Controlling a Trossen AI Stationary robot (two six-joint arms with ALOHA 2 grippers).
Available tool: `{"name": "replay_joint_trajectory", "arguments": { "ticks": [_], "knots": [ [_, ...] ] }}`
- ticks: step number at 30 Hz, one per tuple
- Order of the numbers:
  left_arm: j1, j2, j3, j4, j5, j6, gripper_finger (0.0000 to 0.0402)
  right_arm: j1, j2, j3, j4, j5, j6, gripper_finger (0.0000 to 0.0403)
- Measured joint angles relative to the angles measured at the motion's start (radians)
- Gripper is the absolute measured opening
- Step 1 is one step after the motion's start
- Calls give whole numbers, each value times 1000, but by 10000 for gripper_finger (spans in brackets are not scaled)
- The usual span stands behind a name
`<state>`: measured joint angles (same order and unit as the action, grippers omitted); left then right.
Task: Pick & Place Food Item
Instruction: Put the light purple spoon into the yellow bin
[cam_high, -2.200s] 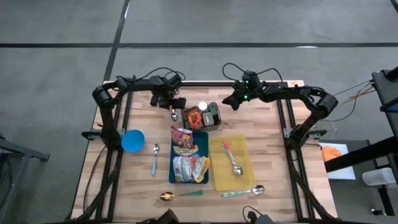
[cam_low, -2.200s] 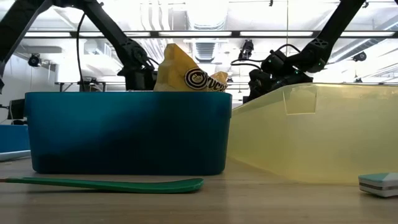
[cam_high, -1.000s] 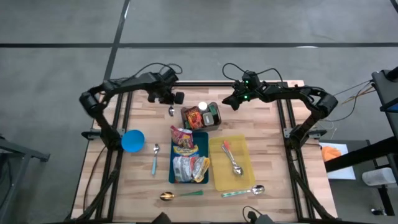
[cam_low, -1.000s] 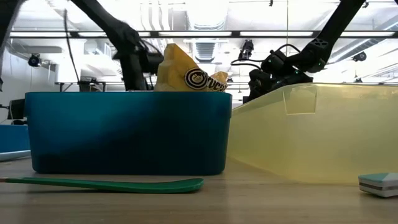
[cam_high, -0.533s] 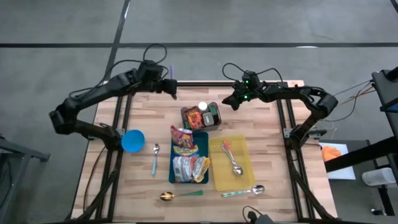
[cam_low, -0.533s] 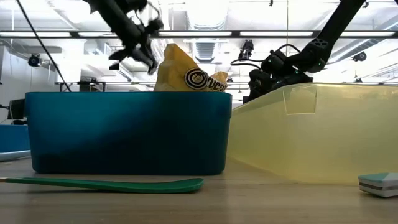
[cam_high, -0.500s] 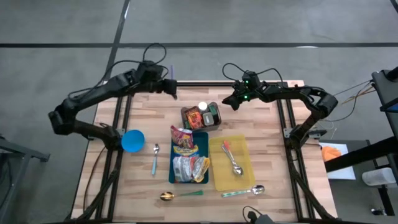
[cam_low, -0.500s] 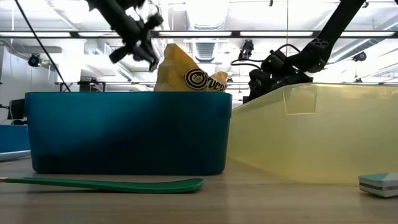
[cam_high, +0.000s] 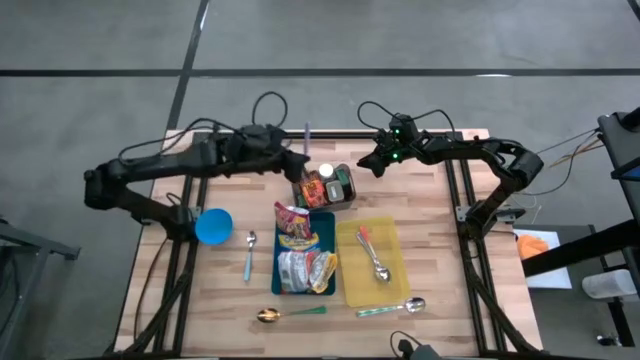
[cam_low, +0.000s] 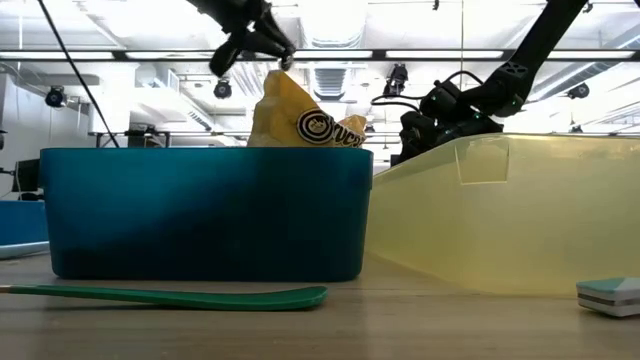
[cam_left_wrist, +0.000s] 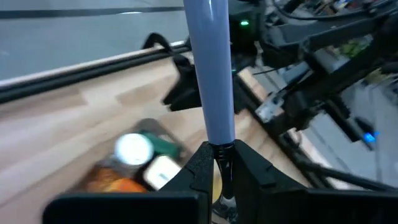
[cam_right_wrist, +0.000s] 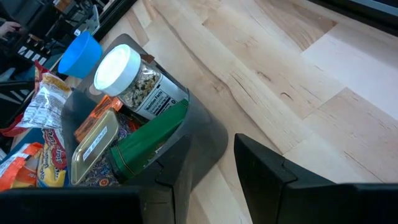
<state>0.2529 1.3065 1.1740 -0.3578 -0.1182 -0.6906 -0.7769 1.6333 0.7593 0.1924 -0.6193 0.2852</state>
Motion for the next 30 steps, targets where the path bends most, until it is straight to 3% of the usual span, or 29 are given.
{"name": "replay_joint_trajectory", "arguments": {
  "ticks": [13,19,30],
  "knots": [
    [-204,255,12,321,-104,-257,30,0,0,0,0,0,0,116],
    [-299,406,118,316,-135,-348,30,0,0,0,0,0,0,116],
    [-386,621,402,55,-125,-514,30,0,0,0,2,0,0,116]
  ]
}}
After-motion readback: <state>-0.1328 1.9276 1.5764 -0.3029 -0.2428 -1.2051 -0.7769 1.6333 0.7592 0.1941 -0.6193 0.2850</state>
